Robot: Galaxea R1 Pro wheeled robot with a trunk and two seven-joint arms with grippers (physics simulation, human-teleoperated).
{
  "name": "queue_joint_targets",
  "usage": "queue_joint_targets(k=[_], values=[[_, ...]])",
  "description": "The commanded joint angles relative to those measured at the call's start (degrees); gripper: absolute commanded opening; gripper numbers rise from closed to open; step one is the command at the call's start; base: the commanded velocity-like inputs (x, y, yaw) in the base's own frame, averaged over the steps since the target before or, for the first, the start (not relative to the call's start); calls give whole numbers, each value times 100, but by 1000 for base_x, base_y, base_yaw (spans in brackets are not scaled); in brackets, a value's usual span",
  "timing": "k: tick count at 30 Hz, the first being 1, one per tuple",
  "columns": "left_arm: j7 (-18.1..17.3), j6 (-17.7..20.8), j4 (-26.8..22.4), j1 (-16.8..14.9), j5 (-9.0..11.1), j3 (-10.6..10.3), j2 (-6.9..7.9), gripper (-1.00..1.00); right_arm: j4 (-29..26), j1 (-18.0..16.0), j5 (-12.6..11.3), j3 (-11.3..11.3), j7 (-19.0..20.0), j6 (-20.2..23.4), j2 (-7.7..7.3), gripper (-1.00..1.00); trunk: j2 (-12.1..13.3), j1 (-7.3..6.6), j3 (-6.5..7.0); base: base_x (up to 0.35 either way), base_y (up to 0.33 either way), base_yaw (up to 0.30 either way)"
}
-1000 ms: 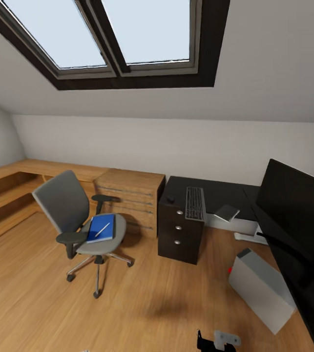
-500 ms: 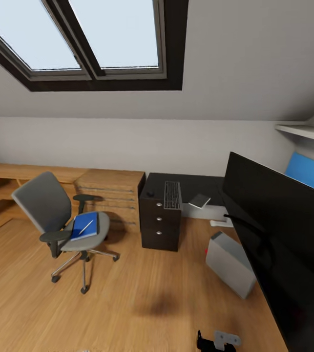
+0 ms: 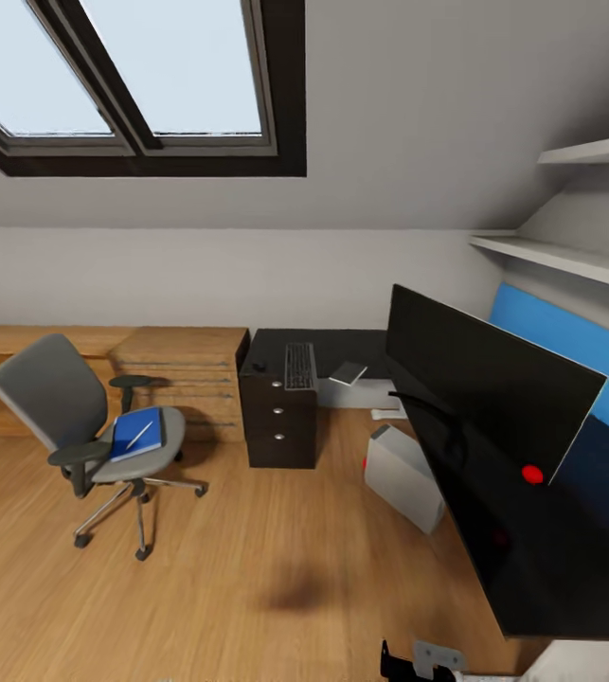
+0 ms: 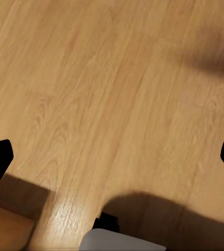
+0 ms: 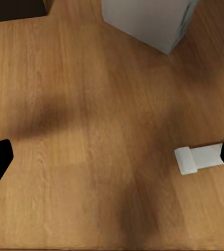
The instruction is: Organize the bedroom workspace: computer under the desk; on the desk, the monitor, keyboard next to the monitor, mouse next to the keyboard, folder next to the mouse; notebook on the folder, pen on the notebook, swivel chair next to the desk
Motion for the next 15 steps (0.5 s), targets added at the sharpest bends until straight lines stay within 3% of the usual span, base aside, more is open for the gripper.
queue_joint_targets(k=[1, 5, 15], values=[[4, -20, 0, -3, 61, 7, 6, 100, 4, -5, -26, 48, -33, -10, 9, 100, 31, -21, 1, -79, 0, -170], [5, -20, 0, -3, 65, 11, 16, 100, 6, -5, -27, 48, -33, -10, 32, 100, 192, -109, 48, -43, 0, -179], [1, -26, 63, -3, 64, 8, 20, 100, 13, -5, -27, 48, -31, -7, 98, 100, 192, -109, 1, -8, 0, -228]])
